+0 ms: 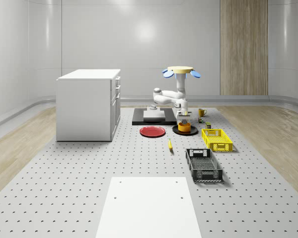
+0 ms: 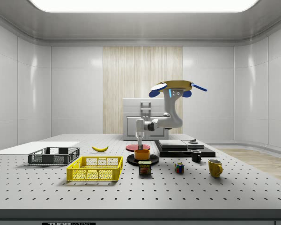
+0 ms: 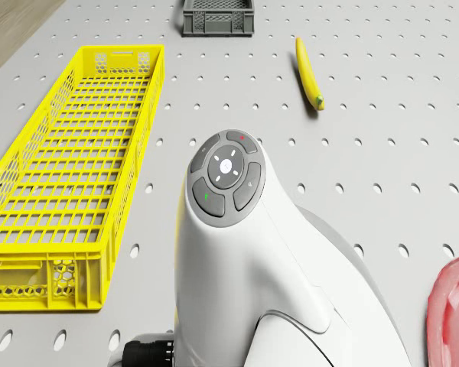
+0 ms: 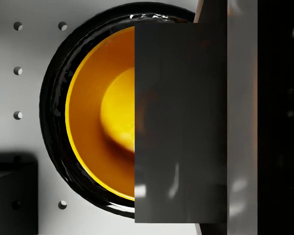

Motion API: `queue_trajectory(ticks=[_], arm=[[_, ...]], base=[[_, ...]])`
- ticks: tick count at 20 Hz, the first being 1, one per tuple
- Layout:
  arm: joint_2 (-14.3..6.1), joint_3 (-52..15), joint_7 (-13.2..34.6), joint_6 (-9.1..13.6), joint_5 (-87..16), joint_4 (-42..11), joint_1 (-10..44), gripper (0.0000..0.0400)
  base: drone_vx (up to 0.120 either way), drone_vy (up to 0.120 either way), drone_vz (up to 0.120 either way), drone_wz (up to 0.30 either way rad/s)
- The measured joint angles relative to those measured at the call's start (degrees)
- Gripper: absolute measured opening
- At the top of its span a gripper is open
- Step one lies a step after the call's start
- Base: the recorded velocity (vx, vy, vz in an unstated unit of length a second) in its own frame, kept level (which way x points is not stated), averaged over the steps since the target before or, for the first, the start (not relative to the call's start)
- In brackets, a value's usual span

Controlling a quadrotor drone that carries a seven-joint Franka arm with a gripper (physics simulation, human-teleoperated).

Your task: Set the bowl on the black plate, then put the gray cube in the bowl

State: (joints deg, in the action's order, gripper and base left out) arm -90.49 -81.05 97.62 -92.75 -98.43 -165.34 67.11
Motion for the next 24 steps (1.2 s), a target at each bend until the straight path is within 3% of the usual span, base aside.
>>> queue_trajectory(ticks=[20,24], arm=[[-0.4,12.6,-0.2,-3.5,-12.1,0.3,-0.8,0.0250],[-0.1,13.6,-0.4,-3.5,-13.1,0.3,-1.0,0.0345]], base=[[-0.002,0.000,0.000,0.000],[0.000,0.000,0.000,0.000]])
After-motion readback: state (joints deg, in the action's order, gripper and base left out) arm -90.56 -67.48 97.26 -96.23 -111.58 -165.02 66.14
